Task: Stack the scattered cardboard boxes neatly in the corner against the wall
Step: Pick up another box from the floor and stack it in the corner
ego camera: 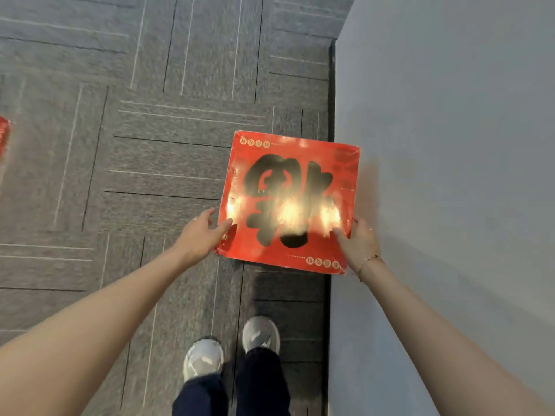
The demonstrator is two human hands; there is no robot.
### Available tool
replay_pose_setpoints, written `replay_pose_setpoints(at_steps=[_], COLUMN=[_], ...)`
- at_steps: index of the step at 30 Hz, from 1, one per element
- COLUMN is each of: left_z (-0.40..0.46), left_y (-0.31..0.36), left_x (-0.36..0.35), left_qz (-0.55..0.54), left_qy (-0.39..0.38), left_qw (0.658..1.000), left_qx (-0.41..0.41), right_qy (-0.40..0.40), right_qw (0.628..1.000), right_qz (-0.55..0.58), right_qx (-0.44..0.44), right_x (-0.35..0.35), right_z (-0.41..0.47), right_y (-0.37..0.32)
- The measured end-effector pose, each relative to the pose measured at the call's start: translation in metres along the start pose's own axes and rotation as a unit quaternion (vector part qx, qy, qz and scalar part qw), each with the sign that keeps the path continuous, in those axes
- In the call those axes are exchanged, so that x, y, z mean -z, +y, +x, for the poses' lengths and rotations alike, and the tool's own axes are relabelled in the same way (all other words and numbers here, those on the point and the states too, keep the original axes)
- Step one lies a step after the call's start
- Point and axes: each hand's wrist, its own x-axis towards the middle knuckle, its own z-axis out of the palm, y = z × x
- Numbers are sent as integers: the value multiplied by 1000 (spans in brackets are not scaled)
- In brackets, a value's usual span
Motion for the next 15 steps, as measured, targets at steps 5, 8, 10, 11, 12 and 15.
replay_pose_setpoints(at_steps=[5, 8, 10, 11, 12, 15], left_z=[30, 38, 37, 35, 30, 11], left_y=[-4, -2, 0, -1, -1, -4], left_x=[-17, -22, -21, -17, -12, 12], left_qz=[-68, -101, -93, -85, -74, -46], left_qy=[-14, -15, -9, -5, -2, 10], left_qw=[998, 995, 995, 996, 997, 999], left_qx=[1, 19, 22, 23, 27, 13], right_qy=[4, -18, -29, -27, -24, -37], right_qw=[999, 997, 998, 999, 999, 999], right_qz=[42, 55, 39, 32, 28, 27], right_qx=[-17, -44, -39, -30, -19, 0], right_x=[-9, -12, -11, -9, -7, 7], right_z=[22, 28, 26, 23, 18, 0], right_y=[9, 13, 12, 10, 5, -16])
